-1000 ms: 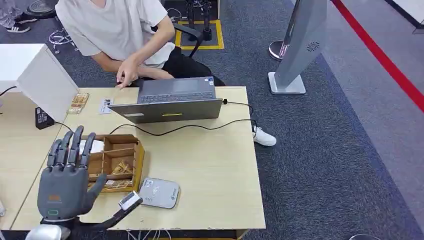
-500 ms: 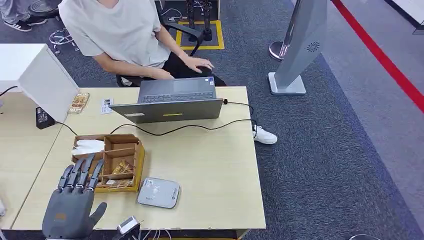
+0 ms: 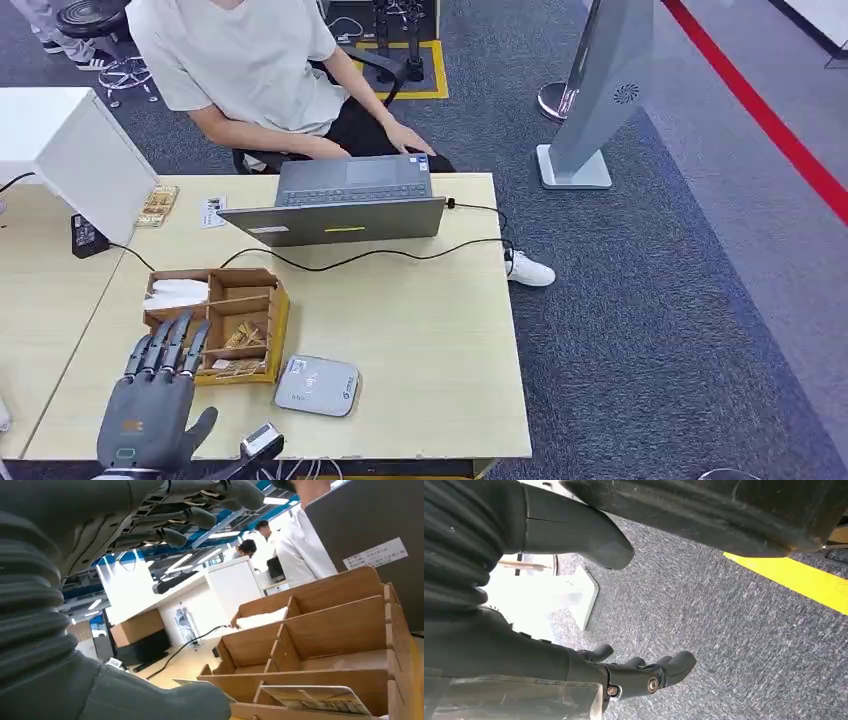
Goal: Pass the card to the sensor for recognition and then transmit it.
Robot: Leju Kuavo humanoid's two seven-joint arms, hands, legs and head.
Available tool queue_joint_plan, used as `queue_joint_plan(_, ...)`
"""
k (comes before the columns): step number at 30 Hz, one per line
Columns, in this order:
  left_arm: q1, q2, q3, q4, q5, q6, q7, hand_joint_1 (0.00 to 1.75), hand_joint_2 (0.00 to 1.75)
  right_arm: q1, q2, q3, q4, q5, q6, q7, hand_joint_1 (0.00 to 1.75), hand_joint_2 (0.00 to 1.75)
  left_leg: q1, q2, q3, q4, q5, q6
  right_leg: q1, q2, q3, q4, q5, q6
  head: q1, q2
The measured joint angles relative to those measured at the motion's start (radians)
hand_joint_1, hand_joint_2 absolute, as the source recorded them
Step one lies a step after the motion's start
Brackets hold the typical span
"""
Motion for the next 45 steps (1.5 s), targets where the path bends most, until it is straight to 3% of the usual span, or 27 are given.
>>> queue_joint_plan(15, -0.049, -0.109, 0.023, 0.15, 0.0, -0.036, 0.006, 0.0, 1.75, -0.002, 0.0, 0.019, 0.0, 0.024, 0.002, 0.007, 0.0, 1.75, 0.0, 0.0, 0.0, 0.0, 0.0, 0.0, 0.0, 0.0, 0.0, 0.0, 0.0, 0.0, 0.0, 0.0)
queue_joint_plan(29, -0.09, -0.182, 0.063, 0.251, -0.036, -0.03, 0.015, 0.0, 1.75, -0.004, 0.0, 0.038, 0.0, 0.034, 0.003, 0.01, 0.0, 1.75, 0.0, 0.0, 0.0, 0.0, 0.0, 0.0, 0.0, 0.0, 0.0, 0.0, 0.0, 0.0, 0.0, 0.0)
queue_joint_plan(45, -0.098, -0.209, 0.079, 0.29, -0.043, -0.021, 0.014, 0.0, 1.75, -0.004, 0.0, 0.041, 0.0, 0.034, 0.002, 0.01, 0.0, 1.75, 0.0, 0.0, 0.0, 0.0, 0.0, 0.0, 0.0, 0.0, 0.0, 0.0, 0.0, 0.0, 0.0, 0.0)
